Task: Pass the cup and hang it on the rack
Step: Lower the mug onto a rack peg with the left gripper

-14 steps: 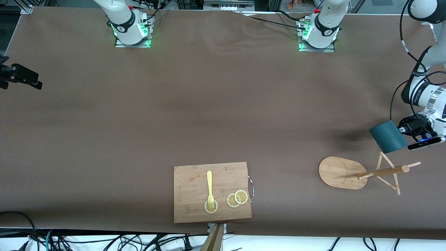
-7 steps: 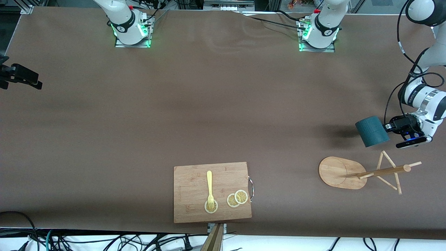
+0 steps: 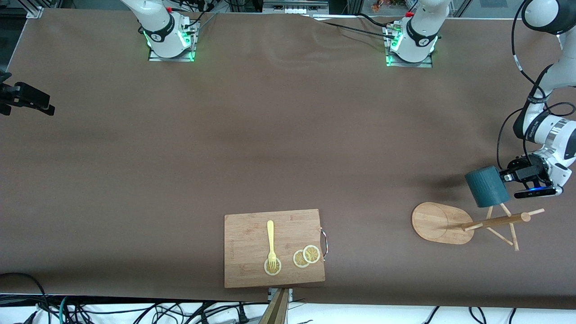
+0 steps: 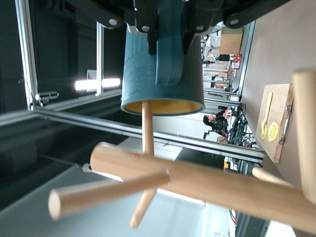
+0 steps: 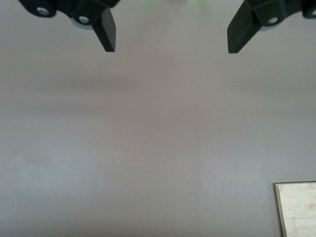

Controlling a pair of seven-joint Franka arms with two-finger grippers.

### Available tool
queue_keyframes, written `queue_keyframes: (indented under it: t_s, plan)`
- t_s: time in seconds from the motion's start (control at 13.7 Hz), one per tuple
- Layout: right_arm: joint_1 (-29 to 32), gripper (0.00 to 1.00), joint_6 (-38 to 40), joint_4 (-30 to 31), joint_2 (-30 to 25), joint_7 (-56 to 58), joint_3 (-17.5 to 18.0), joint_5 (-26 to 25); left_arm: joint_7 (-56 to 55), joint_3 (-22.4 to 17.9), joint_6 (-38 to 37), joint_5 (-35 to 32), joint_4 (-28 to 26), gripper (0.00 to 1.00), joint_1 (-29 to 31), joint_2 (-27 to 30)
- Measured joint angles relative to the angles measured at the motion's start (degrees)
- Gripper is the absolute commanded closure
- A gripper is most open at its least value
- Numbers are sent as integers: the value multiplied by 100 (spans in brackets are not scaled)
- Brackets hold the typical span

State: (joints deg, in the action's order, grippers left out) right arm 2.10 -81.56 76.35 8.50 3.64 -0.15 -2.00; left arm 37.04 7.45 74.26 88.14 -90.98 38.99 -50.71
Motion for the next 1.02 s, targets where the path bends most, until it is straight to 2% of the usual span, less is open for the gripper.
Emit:
queue_keyframes:
  t_s: [0.29, 0.58, 1.02]
  plan:
    - [1, 0, 0, 0, 0, 0, -1, 1, -1072, -5, 293, 170, 540, 100, -130, -34]
    - [1, 0, 0, 0, 0, 0, -3, 3, -1113, -63, 292, 158, 777, 100, -167, -236]
    - [21, 0, 0, 0, 0, 0, -51, 152, -1112, -234, 292, 117, 839, 100, -172, -367]
